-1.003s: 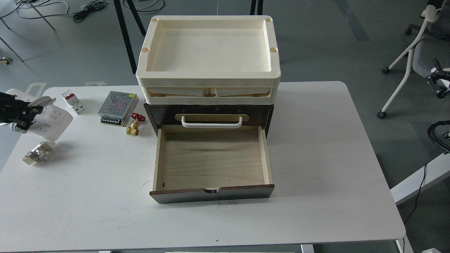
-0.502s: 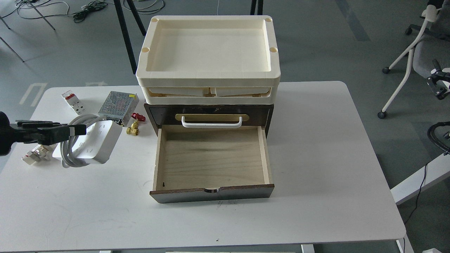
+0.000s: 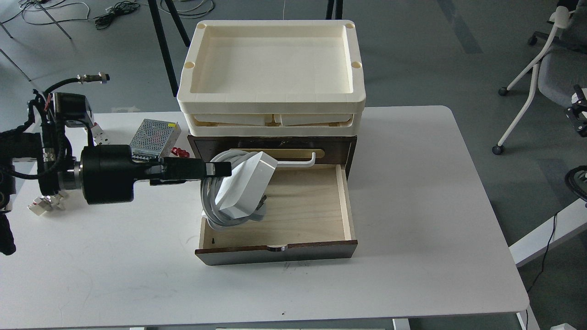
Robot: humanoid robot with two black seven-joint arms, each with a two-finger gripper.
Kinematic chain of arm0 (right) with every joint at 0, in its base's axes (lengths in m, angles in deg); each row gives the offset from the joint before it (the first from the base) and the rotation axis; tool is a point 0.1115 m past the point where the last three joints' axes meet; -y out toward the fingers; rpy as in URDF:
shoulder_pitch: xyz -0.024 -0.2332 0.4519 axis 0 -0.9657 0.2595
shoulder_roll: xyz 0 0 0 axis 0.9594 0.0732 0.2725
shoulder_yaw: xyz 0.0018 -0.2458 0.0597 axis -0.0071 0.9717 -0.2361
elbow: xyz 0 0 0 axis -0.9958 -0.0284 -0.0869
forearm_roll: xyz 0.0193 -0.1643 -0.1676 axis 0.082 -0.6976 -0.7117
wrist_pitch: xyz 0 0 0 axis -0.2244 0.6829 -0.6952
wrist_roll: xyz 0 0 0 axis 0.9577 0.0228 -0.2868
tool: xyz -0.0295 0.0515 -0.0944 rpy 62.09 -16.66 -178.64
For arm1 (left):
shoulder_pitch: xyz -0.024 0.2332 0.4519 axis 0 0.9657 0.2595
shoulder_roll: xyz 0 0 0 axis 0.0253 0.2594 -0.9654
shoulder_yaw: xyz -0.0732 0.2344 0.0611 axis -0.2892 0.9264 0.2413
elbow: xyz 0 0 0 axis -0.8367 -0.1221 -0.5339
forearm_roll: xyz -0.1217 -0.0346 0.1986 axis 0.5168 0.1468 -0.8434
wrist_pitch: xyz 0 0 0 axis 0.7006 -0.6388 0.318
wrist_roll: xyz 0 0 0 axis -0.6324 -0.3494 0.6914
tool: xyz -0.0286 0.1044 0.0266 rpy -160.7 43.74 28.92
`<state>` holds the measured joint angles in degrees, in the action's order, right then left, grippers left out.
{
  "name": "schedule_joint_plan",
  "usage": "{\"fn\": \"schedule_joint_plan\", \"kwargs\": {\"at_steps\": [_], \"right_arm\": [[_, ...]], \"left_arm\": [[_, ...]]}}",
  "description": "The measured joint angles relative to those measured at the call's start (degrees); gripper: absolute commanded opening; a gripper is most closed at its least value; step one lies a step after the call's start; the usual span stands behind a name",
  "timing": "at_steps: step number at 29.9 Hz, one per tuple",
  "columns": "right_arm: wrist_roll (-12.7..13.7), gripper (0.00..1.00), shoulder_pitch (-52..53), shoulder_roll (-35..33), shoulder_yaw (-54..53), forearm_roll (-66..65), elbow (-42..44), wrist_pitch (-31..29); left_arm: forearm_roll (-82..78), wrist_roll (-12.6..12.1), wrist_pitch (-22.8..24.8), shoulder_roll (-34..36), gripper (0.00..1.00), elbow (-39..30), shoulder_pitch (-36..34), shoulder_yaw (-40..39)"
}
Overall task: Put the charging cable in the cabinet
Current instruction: 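Carry the power strip with the left gripper over the open drawer, then lower the power strip into the drawer and open the left gripper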
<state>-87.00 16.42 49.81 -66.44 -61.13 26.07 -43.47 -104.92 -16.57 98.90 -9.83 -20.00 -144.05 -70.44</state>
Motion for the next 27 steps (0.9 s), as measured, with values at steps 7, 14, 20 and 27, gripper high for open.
{"fn": "schedule_joint_plan", "kwargs": {"at_steps": [7,14,20,27], "right_arm": [[0.0,1.0,-0.6,0.3,0.0,0.0,0.4,0.0],[0.0,1.0,-0.6,0.5,0.0,0.0,0.5,0.0],[0.0,1.0,-0.6,0.5,0.0,-0.1,0.5,0.0],[0.0,1.0,-0.9,0.5,0.0,0.0,0.5,0.0]], "left_arm": [[5.2,0.0,-0.6,-8.3,0.0,6.1,0.8,-0.1],[4.7,0.0,-2.8,-14.6,0.0,13.1,6.0,0.4],[1.9,0.0,-5.2,-16.3,0.0,15.9,9.2,0.4],[1.7,0.0,-6.2,-19.6,0.0,20.0,9.7,0.6]]}}
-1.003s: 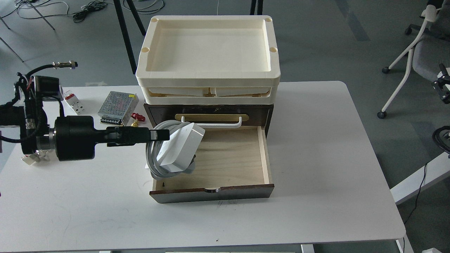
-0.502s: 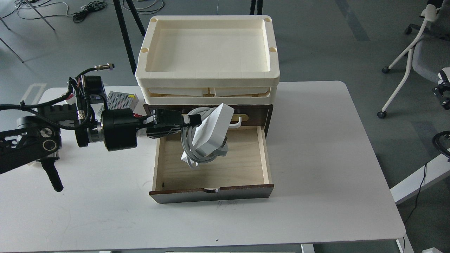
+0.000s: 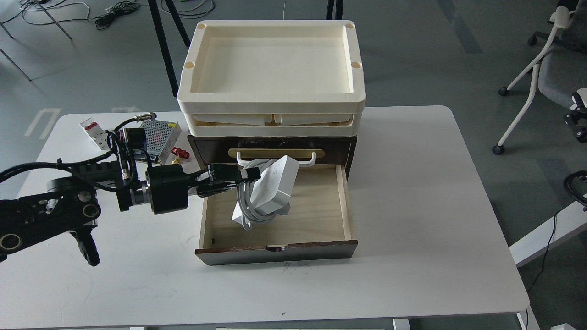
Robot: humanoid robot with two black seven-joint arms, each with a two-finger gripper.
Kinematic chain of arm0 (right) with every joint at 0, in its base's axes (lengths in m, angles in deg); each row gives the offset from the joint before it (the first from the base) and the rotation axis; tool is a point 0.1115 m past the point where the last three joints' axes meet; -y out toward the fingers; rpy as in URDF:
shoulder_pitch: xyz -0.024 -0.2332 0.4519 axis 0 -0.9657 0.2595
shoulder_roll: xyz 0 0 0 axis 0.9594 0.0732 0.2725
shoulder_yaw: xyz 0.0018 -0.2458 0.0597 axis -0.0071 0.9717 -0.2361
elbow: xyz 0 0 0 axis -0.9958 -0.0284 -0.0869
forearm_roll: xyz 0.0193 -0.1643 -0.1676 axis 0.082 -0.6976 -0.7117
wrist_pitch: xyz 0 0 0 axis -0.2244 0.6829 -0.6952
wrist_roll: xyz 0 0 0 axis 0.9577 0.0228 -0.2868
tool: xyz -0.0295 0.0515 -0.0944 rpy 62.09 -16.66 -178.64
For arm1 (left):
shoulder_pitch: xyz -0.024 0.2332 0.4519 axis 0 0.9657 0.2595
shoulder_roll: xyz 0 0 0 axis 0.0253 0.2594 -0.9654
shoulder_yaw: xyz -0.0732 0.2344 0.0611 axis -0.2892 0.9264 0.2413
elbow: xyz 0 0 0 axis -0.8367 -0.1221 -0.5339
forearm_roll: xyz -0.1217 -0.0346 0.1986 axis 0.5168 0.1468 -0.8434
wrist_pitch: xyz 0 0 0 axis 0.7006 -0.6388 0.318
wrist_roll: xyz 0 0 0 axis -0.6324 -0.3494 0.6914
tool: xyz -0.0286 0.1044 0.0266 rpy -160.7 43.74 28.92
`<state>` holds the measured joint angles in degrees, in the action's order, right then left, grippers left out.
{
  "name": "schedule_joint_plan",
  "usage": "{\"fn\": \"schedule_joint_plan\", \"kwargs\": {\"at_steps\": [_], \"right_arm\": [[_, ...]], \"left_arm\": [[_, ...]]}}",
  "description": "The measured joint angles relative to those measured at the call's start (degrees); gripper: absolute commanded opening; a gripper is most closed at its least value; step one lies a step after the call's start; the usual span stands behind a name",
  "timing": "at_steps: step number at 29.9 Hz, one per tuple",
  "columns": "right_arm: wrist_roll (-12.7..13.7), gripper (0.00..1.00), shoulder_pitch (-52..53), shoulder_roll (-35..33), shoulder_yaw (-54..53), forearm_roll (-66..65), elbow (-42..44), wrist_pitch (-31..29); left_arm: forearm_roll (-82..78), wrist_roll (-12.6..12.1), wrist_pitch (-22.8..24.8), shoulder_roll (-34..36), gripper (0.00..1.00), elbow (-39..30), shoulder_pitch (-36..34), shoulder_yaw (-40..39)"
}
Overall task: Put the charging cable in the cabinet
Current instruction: 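Lower the power strip into the drawer and open the left gripper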
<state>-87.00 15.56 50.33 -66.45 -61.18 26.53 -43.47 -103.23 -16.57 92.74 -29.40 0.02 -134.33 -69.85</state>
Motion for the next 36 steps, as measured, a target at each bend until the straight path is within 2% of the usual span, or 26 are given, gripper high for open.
{"fn": "schedule_joint_plan", "kwargs": {"at_steps": [7,16,30,36], "right_arm": [[0.0,1.0,0.0,0.0,0.0,0.0,0.0,0.0],[0.0,1.0,-0.7,0.1,0.0,0.0,0.0,0.0],[-0.1,1.0,-1.7,0.0,0.0,0.0,0.0,0.0],[-0.2,1.0,-2.1,-0.1,0.0,0.0,0.0,0.0]], "left_arm": [[-2.4,0.0,-0.4,-2.5,0.0,3.8,0.1,1.8],[-5.9,0.0,-6.3,-3.2,0.01,4.4,0.2,5.5],[-7.4,0.0,-12.3,-6.4,0.01,4.4,-0.8,9.0],[-7.8,0.0,-13.3,-6.4,0.01,6.4,-1.3,9.8]]}}
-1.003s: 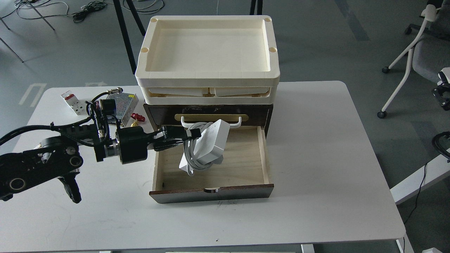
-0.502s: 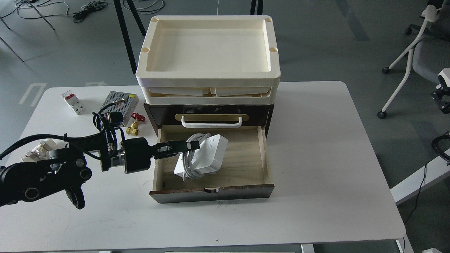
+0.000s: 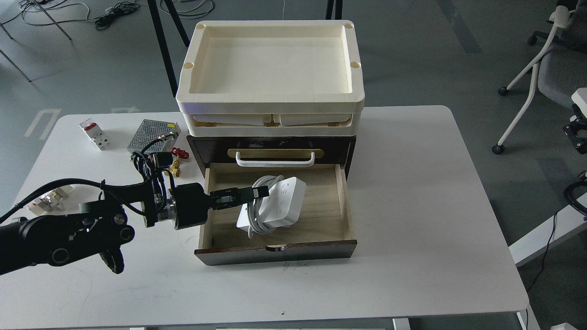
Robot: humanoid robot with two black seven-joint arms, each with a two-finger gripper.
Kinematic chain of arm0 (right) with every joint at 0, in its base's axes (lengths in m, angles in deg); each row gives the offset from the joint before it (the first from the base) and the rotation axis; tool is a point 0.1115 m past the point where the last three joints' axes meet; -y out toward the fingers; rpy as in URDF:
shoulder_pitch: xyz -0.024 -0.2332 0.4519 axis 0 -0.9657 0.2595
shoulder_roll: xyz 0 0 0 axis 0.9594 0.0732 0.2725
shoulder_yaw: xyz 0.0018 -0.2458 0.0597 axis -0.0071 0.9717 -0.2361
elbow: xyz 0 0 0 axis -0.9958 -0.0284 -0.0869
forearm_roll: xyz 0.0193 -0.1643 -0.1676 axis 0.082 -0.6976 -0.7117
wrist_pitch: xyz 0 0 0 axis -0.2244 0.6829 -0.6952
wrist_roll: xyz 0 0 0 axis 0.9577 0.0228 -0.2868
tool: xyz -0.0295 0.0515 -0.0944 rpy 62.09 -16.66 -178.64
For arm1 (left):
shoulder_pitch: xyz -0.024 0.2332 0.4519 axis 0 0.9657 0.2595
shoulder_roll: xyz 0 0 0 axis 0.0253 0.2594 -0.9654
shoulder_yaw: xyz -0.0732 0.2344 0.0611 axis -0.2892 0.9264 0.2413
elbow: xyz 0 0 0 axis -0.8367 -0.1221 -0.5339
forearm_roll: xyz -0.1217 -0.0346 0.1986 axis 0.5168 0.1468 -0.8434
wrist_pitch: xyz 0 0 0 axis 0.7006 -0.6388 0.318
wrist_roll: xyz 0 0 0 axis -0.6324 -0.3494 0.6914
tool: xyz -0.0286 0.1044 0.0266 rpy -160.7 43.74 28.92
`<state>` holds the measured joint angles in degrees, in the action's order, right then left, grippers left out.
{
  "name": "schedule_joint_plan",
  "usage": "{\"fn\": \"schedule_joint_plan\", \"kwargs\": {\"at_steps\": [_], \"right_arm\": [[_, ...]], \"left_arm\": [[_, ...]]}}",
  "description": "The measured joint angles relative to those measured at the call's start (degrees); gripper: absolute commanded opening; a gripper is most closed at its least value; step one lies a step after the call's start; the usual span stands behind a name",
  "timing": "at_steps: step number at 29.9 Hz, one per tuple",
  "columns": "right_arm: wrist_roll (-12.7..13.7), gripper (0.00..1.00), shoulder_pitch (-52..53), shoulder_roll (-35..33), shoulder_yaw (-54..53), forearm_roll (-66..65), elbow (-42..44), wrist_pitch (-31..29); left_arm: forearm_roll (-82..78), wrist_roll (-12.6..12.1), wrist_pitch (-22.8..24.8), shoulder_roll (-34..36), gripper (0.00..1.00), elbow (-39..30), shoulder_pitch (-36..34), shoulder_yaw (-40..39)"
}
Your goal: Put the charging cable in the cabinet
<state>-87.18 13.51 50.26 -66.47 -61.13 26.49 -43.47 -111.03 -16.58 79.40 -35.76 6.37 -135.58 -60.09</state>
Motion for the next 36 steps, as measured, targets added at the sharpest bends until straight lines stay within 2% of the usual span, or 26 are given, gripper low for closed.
{"fn": "schedule_joint_plan", "kwargs": {"at_steps": [15,19,21,26,27,28,30,32,36], "right_arm": [[-0.1,1.0,-0.4,0.1,0.0,0.0,0.0,0.0],[-0.1,1.0,-0.7,0.1,-0.1,0.0,0.0,0.0],[-0.1,1.0,-0.8,0.1,-0.1,0.0,0.0,0.0],[-0.1,1.0,-0.8,0.1,-0.1,0.0,0.0,0.0],[-0.1,1.0,-0.8,0.1,-0.1,0.0,0.0,0.0],[-0.1,1.0,-0.9,0.1,-0.1,0.0,0.0,0.0],[-0.1,1.0,-1.1,0.1,-0.1,0.0,0.0,0.0],[-0.1,1.0,-1.2,0.1,-0.1,0.0,0.0,0.0],[-0.1,1.0,-1.3,0.1,-0.1,0.0,0.0,0.0]], "left_arm": [[-1.7,0.0,-0.3,0.5,0.03,2.0,-2.8,2.3],[-1.7,0.0,0.0,0.6,0.18,1.8,-3.1,2.5],[-1.7,0.0,0.1,0.6,0.22,1.7,-3.1,2.5],[-1.7,0.0,0.4,0.4,0.41,1.7,-2.9,2.6],[-1.6,0.0,0.4,0.4,0.51,1.7,-2.9,2.6],[-1.6,0.0,0.4,0.5,0.68,1.7,-2.9,2.6],[-1.6,0.0,0.5,0.6,0.71,1.7,-2.9,2.5],[-1.4,0.0,0.5,0.6,0.79,1.7,-2.9,2.4],[-0.8,0.0,0.6,1.0,0.82,1.6,-2.9,1.9]]}}
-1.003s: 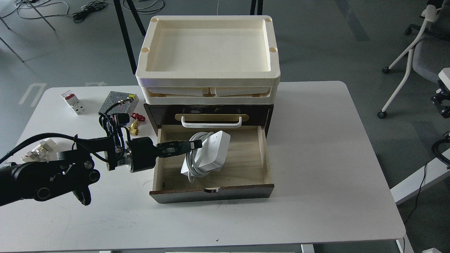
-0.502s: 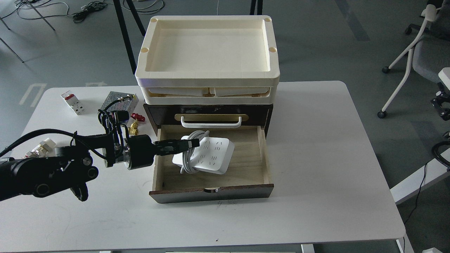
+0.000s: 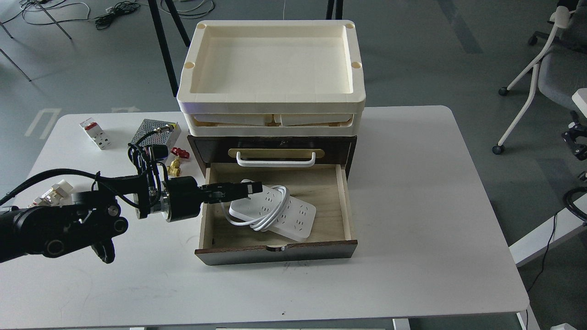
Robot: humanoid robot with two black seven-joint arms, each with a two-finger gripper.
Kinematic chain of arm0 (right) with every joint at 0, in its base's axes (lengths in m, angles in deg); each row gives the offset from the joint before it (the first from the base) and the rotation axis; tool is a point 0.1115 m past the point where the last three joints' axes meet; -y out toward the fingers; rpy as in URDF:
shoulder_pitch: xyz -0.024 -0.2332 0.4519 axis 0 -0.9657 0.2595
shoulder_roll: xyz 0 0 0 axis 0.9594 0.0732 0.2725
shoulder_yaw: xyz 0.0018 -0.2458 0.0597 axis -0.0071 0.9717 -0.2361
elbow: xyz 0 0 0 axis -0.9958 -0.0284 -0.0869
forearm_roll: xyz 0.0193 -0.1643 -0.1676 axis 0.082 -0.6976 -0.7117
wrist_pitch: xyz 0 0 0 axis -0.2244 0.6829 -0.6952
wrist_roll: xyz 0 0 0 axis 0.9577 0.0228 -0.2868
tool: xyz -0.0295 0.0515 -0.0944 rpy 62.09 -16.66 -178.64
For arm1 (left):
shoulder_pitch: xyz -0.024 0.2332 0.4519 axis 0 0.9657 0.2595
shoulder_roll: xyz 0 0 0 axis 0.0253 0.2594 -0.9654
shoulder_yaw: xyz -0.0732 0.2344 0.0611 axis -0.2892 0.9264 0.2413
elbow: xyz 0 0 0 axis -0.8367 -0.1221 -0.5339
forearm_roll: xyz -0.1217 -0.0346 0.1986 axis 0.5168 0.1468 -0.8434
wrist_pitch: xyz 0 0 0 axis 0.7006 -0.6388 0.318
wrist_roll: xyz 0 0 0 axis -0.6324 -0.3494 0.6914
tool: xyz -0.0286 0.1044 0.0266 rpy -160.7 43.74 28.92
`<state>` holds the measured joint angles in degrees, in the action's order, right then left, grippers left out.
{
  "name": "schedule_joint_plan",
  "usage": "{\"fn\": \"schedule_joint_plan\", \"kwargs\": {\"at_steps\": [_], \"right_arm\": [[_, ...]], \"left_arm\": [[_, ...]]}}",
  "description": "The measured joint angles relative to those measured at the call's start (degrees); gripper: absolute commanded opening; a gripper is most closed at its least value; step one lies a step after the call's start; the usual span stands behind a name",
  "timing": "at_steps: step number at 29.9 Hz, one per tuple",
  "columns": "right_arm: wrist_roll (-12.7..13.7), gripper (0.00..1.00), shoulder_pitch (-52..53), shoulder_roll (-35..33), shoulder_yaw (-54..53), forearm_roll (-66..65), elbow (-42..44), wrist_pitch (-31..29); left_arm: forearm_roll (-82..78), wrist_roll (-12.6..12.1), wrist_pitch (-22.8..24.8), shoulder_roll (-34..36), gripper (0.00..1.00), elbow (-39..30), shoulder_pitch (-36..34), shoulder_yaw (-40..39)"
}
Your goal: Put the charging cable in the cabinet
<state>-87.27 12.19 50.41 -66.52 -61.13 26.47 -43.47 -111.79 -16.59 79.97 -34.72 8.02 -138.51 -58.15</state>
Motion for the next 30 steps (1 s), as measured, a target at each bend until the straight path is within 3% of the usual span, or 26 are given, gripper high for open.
{"fn": "schedule_joint_plan", "kwargs": {"at_steps": [12,16,19,21,25,30], "right_arm": [[0.0,1.0,0.7,-0.4,-1.7,0.0,-0.6,0.0],[0.2,1.0,1.2,-0.4,-1.6,-0.2,-1.4,0.0],[0.4,1.0,2.9,-0.7,-0.8,-0.9,-4.3,0.0],[0.4,1.0,4.4,-0.9,-0.4,-1.1,-7.6,0.0],[0.3,1.0,7.1,-1.7,0.3,-1.5,-13.7,0.0],[0.2,1.0,9.0,-1.6,2.3,-3.5,-15.1,0.0]], "left_arm": [[16.4,0.0,1.3,15.7,0.84,-1.9,5.7,-2.4],[29.6,0.0,7.6,20.0,0.89,-1.8,6.6,-4.6],[40.9,0.0,17.0,21.2,0.89,-0.4,6.8,-8.7],[45.8,0.0,20.6,21.4,0.9,2.0,6.8,-13.0],[49.7,0.0,21.9,21.3,0.94,9.9,6.7,-24.1],[53.2,0.0,22.0,14.2,0.97,27.9,5.0,-35.2]]}}
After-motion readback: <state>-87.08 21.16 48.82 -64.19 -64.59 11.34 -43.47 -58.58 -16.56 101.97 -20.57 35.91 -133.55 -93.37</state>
